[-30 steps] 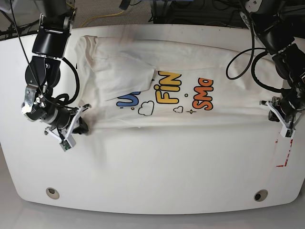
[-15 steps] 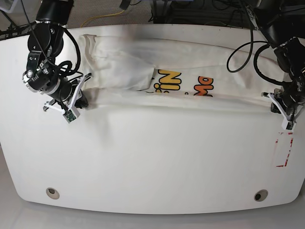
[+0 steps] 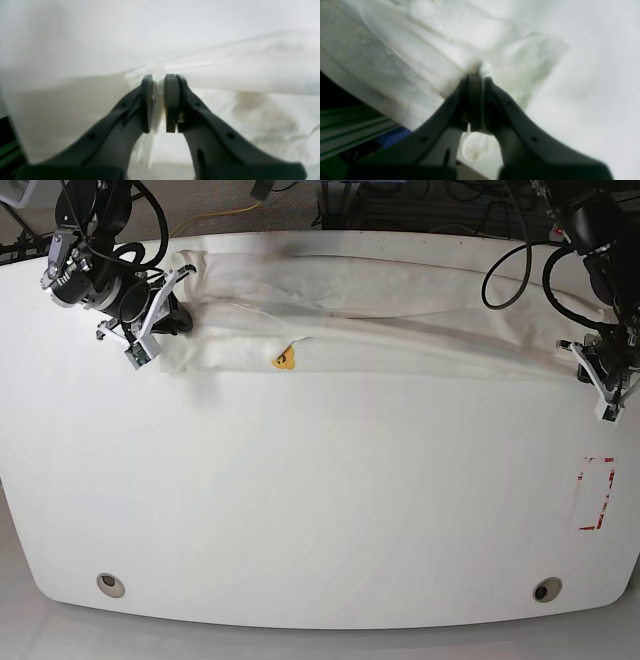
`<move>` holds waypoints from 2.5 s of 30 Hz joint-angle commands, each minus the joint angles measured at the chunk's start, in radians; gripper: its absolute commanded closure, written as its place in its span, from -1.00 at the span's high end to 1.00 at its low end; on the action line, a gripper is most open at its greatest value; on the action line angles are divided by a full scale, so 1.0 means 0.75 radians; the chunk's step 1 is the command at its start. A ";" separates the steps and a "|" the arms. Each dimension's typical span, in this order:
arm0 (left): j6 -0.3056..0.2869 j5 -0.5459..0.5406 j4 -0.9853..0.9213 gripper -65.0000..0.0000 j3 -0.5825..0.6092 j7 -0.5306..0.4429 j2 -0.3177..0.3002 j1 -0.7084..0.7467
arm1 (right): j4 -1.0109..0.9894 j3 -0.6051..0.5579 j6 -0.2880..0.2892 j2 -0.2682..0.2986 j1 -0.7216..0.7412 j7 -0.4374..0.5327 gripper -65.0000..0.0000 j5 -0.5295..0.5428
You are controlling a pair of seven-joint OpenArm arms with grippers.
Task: Fold the T-shirt properly
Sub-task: 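Fold the hem over toward the collar with both grippers, then release and regrasp the folded shirt's ends with both grippers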
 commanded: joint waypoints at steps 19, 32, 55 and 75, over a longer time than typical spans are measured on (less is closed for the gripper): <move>0.003 -0.044 0.251 0.13 -0.010 -0.022 -0.071 0.148 | 0.027 0.290 -0.001 -0.013 -0.037 -0.040 0.43 0.193; 0.003 -0.412 0.369 0.12 -0.076 0.229 0.031 0.039 | -0.010 0.227 -0.003 -0.134 0.082 -0.044 0.43 0.387; 0.003 0.120 -0.083 0.12 0.119 -0.004 0.023 0.084 | -0.464 0.041 0.001 -0.114 0.252 0.148 -0.59 -0.393; 0.003 -0.455 0.071 0.15 -0.106 0.193 0.100 -0.022 | -0.922 -0.104 -0.001 0.068 0.589 0.402 -0.60 -0.395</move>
